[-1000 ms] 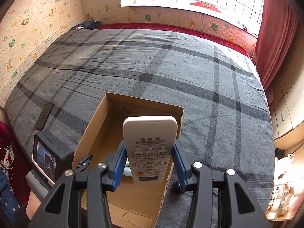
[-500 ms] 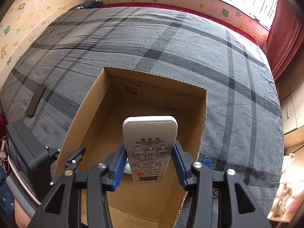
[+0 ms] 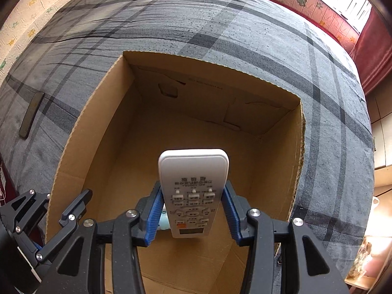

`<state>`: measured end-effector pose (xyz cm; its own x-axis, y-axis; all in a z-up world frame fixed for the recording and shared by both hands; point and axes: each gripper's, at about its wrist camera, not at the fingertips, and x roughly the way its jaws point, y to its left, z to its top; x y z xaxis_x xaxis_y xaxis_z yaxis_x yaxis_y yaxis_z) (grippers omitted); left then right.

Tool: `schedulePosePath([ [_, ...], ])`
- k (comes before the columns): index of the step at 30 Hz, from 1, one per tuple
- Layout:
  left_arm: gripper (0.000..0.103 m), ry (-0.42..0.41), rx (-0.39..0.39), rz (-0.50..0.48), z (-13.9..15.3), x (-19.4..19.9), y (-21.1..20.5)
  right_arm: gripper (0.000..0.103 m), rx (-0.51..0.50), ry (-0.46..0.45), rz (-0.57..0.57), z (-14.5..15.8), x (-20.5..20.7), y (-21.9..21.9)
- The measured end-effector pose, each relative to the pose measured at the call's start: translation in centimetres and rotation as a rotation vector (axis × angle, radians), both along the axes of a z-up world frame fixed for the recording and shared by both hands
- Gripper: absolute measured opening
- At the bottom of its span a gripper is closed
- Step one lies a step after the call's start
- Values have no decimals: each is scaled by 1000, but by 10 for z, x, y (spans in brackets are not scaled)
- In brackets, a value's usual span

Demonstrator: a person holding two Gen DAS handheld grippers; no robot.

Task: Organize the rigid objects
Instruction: 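Lower the remote into the box and open the right tool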

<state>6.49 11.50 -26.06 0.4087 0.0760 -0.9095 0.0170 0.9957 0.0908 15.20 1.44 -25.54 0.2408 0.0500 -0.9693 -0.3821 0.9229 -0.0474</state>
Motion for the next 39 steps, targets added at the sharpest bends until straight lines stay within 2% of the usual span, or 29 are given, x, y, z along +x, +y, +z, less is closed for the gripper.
schedulePosePath([
  [16,15,1,4,-1,0,1,0,50,-2,65,-9,-39,13,10],
  [32,15,1,7,0,2,0,-1,50,9,64,-6,-38,15,8],
  [39,15,0,8,2,2,0,-2,66,24,30,-9,-23,15,6],
])
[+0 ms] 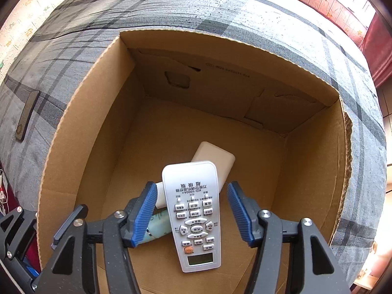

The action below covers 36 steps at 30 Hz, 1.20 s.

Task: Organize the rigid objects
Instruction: 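Lower the remote into the box and open the right tool, then withdraw the right tool from the box toward the brass keychain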

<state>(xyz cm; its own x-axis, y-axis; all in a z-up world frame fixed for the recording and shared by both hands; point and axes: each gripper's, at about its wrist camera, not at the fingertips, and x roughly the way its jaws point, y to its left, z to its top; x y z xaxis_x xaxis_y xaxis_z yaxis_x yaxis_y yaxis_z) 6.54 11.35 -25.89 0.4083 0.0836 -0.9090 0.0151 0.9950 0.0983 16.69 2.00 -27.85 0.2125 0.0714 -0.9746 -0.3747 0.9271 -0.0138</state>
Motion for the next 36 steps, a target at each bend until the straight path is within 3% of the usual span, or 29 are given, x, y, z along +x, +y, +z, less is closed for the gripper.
schedulePosePath([
  [17,15,0,6,2,-2,0,-1,70,-13,-107,-14,44,-20,-3],
  [20,15,0,6,2,-2,1,-1,81,-6,-121,-23,53,-24,-7],
  [32,15,0,9,3,-2,1,-1,101,18,-200,-74,95,-37,-36],
  [36,15,0,11,2,-2,2,-1,102,24,-212,-99,104,-39,-51],
])
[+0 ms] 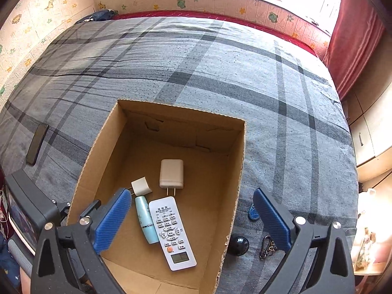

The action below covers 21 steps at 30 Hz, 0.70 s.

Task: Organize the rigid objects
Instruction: 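Withdraw the right tool from the box toward the brass keychain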

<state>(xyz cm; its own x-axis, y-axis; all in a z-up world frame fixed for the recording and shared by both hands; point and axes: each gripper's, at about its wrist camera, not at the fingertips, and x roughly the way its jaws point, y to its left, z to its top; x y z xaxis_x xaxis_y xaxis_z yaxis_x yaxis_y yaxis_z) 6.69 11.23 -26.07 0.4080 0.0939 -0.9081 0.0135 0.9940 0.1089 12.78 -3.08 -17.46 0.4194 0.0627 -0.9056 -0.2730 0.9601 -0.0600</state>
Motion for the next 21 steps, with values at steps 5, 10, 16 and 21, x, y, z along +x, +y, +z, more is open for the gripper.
schedulePosePath([
  [5,15,0,4,-1,0,0,-2,103,0,-20,-27,9,-5,-18],
  [10,15,0,6,-2,1,0,-3,103,13,-33,-63,15,-8,-39],
  [16,15,0,5,-2,1,0,-3,103,16,-45,-107,18,-12,-65],
  [21,15,-1,6,-3,1,-1,-3,103,15,-43,-139,16,-15,-86],
])
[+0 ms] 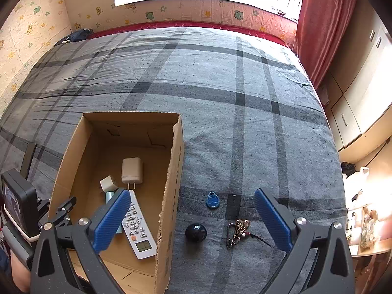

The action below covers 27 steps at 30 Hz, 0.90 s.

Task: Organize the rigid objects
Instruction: 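Withdraw the right tool from the box toward the brass keychain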

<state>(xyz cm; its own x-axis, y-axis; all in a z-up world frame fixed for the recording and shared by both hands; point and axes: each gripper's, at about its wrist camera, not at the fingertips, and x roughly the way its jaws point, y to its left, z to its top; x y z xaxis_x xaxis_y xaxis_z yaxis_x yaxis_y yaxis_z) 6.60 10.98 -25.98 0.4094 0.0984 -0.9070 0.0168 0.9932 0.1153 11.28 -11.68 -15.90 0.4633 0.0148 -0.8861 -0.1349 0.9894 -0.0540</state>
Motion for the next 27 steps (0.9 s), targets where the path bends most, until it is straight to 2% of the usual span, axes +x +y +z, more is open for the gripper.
schedulePosePath([
  [13,15,0,-2,3,1,0,0,103,7,39,-116,-30,-8,-59],
  [27,15,-2,-1,4,0,0,0,103,38,156,-230,-109,-12,-107],
])
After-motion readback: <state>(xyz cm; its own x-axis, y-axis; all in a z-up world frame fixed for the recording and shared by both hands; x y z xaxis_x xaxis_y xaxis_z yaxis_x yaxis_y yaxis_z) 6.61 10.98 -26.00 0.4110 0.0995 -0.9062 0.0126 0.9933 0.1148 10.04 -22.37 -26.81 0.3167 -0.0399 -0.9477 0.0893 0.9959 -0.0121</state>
